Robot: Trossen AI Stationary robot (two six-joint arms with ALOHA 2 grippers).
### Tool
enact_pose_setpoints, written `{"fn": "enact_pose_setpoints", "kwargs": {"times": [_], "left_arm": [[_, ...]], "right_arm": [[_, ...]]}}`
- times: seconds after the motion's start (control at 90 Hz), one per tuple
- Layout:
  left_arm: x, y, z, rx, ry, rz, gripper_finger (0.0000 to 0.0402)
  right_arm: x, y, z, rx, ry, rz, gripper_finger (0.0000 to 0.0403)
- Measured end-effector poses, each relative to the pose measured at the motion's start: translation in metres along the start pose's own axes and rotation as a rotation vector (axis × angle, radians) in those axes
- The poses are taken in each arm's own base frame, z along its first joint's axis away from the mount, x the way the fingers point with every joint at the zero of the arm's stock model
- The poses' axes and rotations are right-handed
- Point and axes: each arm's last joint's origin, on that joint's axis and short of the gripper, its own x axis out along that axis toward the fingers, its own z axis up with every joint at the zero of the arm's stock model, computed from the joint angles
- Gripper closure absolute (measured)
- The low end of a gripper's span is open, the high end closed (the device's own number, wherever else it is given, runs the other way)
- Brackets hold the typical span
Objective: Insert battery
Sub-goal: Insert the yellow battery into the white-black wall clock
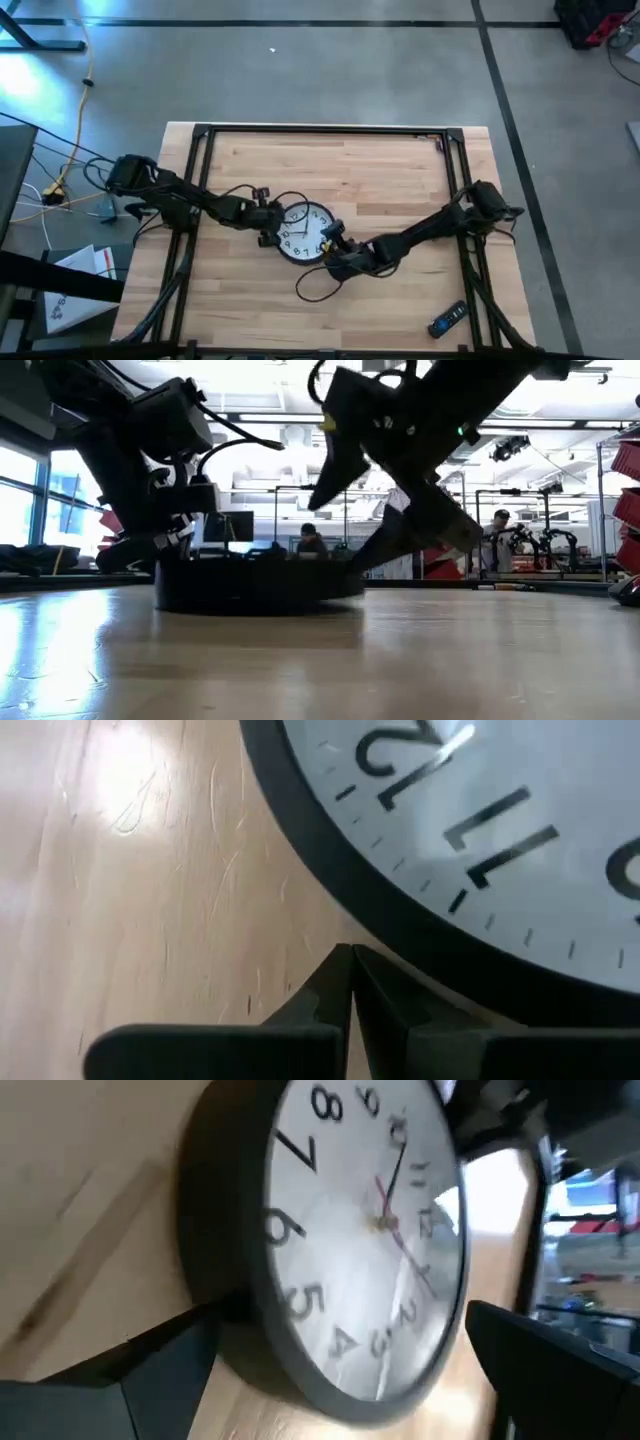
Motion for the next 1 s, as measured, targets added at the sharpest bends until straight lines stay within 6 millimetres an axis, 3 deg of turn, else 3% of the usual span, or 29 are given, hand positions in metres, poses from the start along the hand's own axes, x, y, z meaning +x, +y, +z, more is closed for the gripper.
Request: {"fn": "enact_pose_setpoints", "kwargs": {"times": [0.289, 0.478, 0.711, 1.0], "left_arm": [[0.0, 0.0, 0.0, 0.014, 0.0, 0.007, 0.0401], [0.0, 0.0, 0.001, 0.036, -0.019, 0.014, 0.0401], [-0.001, -0.001, 0.002, 0.03, -0.023, -0.005, 0.0401], [-0.001, -0.002, 0.002, 0.036, -0.02, -0.009, 0.0402]], "right_arm": [[0.004, 0.006, -0.013, -0.083, 0.072, 0.129, 0.0011], [0.024, 0.011, -0.013, -0.121, 0.066, 0.129, 0.0011], [0.031, 0.013, -0.007, -0.164, 0.035, 0.051, 0.0011], [0.022, 0.009, -0.001, -0.188, 0.036, -0.034, 0.0018]]}}
